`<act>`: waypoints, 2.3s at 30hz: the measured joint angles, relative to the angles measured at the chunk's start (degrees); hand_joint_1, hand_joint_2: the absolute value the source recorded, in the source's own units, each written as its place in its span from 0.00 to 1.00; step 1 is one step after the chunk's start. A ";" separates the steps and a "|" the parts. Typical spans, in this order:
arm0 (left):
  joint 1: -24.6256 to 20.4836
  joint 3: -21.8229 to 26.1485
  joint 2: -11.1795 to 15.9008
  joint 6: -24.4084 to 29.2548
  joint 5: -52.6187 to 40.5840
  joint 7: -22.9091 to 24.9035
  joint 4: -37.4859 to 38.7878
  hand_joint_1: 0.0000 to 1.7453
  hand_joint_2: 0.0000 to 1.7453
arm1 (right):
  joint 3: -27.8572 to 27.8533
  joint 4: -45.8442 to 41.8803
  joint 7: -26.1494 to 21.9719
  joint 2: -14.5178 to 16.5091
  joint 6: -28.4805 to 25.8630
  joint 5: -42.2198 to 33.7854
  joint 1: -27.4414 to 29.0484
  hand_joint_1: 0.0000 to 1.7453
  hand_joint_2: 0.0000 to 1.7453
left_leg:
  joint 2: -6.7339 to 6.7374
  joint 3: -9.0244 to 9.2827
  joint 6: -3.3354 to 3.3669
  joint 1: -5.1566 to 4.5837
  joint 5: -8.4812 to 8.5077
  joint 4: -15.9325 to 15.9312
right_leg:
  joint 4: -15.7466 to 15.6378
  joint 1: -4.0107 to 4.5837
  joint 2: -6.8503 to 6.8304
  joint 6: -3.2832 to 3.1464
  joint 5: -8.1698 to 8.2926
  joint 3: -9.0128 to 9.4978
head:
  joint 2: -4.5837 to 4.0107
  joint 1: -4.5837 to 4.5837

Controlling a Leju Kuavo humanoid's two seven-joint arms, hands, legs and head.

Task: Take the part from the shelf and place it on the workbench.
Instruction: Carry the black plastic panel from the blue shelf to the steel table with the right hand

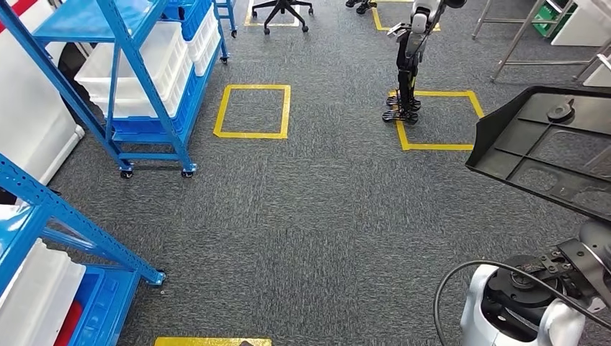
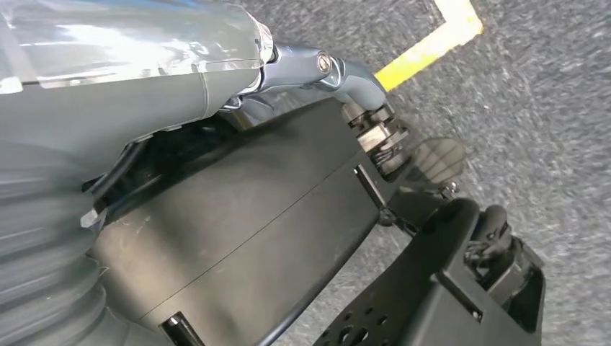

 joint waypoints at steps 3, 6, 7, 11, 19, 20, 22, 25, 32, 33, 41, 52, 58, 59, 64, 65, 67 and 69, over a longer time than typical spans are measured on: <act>0.34 -0.03 -0.08 0.00 0.37 0.15 0.01 0.00 1.00 | -0.62 -0.15 -0.01 0.02 0.22 -0.23 0.26 1.00 1.00 | 2.43 0.10 0.47 -0.12 0.47 -0.68 | 8.94 0.07 -4.89 0.39 -4.90 -4.35 | 0.00 0.02; 0.58 -0.03 -0.08 0.01 0.73 0.17 0.01 0.00 1.00 | -0.94 -0.12 -0.01 0.03 0.73 -0.34 0.52 1.00 1.00 | 4.99 -0.03 0.34 -0.22 0.30 -0.61 | 13.99 -0.40 -6.18 1.08 -5.94 -6.61 | 0.00 0.02; 0.60 -0.03 -0.08 0.01 0.87 0.18 0.01 0.00 1.00 | -0.97 -0.11 -0.01 0.03 0.85 -0.34 0.52 1.00 1.00 | 5.70 0.03 0.16 -0.18 0.17 -0.53 | 11.62 -0.56 -6.58 1.26 -4.49 -5.21 | 0.00 0.02; 0.58 -0.01 0.06 0.02 1.30 0.17 0.04 0.00 1.00 | -1.02 -0.07 0.01 0.04 0.89 -0.31 0.37 1.00 1.00 | 7.85 0.19 -1.23 -0.47 -1.08 0.40 | -0.33 -0.39 -9.78 0.59 -1.02 1.50 | 0.00 0.00; 0.02 -0.01 -0.12 -0.19 1.11 -0.28 0.01 0.00 1.00 | -1.21 -0.48 -0.01 0.10 0.75 0.40 0.22 1.00 1.00 | 2.97 -5.16 -2.81 0.19 -8.71 14.14 | -0.48 0.20 -5.33 -2.28 -1.11 1.53 | 0.00 -0.02; -0.20 -0.01 -0.12 -0.19 1.04 -0.36 0.01 0.00 1.00 | -1.22 -0.49 -0.01 0.10 0.72 0.44 0.28 1.00 1.00 | 2.70 -6.63 -2.71 0.17 -9.49 17.15 | -0.47 0.42 -4.59 -2.42 -1.10 1.56 | 0.00 -0.02; -0.43 -0.01 -0.13 -0.20 1.04 -0.35 0.01 0.00 1.00 | -1.23 -0.62 -0.01 0.10 0.66 0.47 0.35 1.00 1.00 | 2.45 -6.77 -2.20 0.05 -7.64 16.85 | -0.44 0.75 -2.89 -2.53 -1.09 1.70 | 0.00 -0.01; -0.10 -0.06 -0.12 -0.39 1.04 -0.18 0.02 0.00 1.00 | -1.30 -1.10 -0.01 0.10 0.51 0.62 0.40 1.00 1.00 | -0.95 -2.54 -0.88 -0.37 -1.40 5.95 | -0.41 0.70 -0.37 -2.33 -0.93 1.81 | 0.00 -0.01; -0.08 -0.27 -0.42 -0.56 1.15 -0.09 0.00 0.00 1.00 | -1.50 -2.03 -0.01 0.10 -0.11 1.15 0.72 1.00 1.00 | 0.26 0.32 0.47 -0.28 0.72 -1.31 | 2.13 0.50 -2.00 -0.22 -2.02 -0.54 | 0.00 -0.01; 0.05 -0.30 -0.43 -0.57 1.19 -0.09 0.01 0.00 1.00 | -1.50 -2.04 -0.01 0.09 -0.13 1.17 0.70 1.00 1.00 | 1.18 0.42 0.58 -0.38 0.86 -1.60 | 5.08 0.50 -4.03 -0.03 -3.79 -1.94 | 0.00 -0.01; 0.20 -0.33 -0.38 -0.52 1.24 -0.18 0.02 0.00 1.00 | -1.52 -1.95 0.00 0.04 -0.15 1.16 0.47 1.00 1.00 | 7.43 0.05 -1.12 -0.19 -0.86 0.22 | 1.21 -1.09 -10.13 1.87 -1.74 1.20 | 0.00 -0.01; -0.63 -0.42 -0.45 -0.36 1.23 -0.77 0.01 0.00 1.00 | -1.30 -1.89 -0.01 -0.05 -1.20 1.44 -0.03 1.00 1.00 | 2.59 -7.38 -2.59 0.30 -9.78 18.62 | 0.24 -0.06 -4.13 -1.88 -1.69 1.36 | 0.00 -0.01; -0.12 -0.50 -0.28 -0.31 1.49 -0.68 0.02 0.00 1.00 | -0.89 -1.87 -0.01 -0.48 -1.15 1.39 0.05 1.00 1.00 | -2.74 -1.26 -0.35 -0.42 -1.14 2.25 | 0.18 -0.23 0.39 -1.06 -1.05 1.03 | 0.00 -0.01; -0.13 -0.51 -0.25 -0.26 1.54 -0.70 0.03 0.00 1.00 | -0.81 -1.86 0.00 -0.60 -1.15 1.39 0.09 1.00 1.00 | -2.64 -1.11 -0.26 -0.51 -1.22 1.86 | 0.02 -0.41 1.01 -0.62 -0.81 0.83 | 0.00 -0.01; -0.04 -0.54 -0.43 -0.08 1.88 -0.84 0.01 0.00 1.00 | -0.70 -1.81 0.01 -1.14 -1.27 1.44 0.00 1.00 1.00 | 1.00 -0.17 0.53 -0.19 0.45 -0.76 | 5.42 -0.05 -4.25 0.41 -4.22 -2.12 | 0.00 0.02; 0.11 -0.54 -0.42 -0.07 1.94 -0.86 0.01 0.00 1.00 | -0.66 -1.79 0.01 -1.24 -1.38 1.46 -0.02 1.00 1.00 | 1.91 -0.28 0.66 -0.24 0.51 -0.83 | 9.18 -0.10 -5.31 0.58 -6.17 -3.92 | 0.00 0.03; 0.32 -0.56 -0.40 -0.04 2.02 -0.86 0.01 0.00 1.00 | -0.62 -1.74 0.01 -1.28 -1.75 1.48 0.16 1.00 1.00 | 3.72 -0.47 0.63 -0.29 0.46 -0.77 | 14.50 -0.37 -5.90 1.07 -7.95 -6.30 | 0.00 0.04; 0.31 -0.60 -0.38 -0.02 2.05 -0.86 0.01 0.00 1.00 | -0.61 -1.73 0.01 -1.29 -2.17 1.55 0.28 1.00 1.00 | 5.34 -0.45 0.34 -0.21 0.21 -0.54 | 11.56 -0.65 -6.69 1.53 -5.66 -4.32 | 0.00 0.04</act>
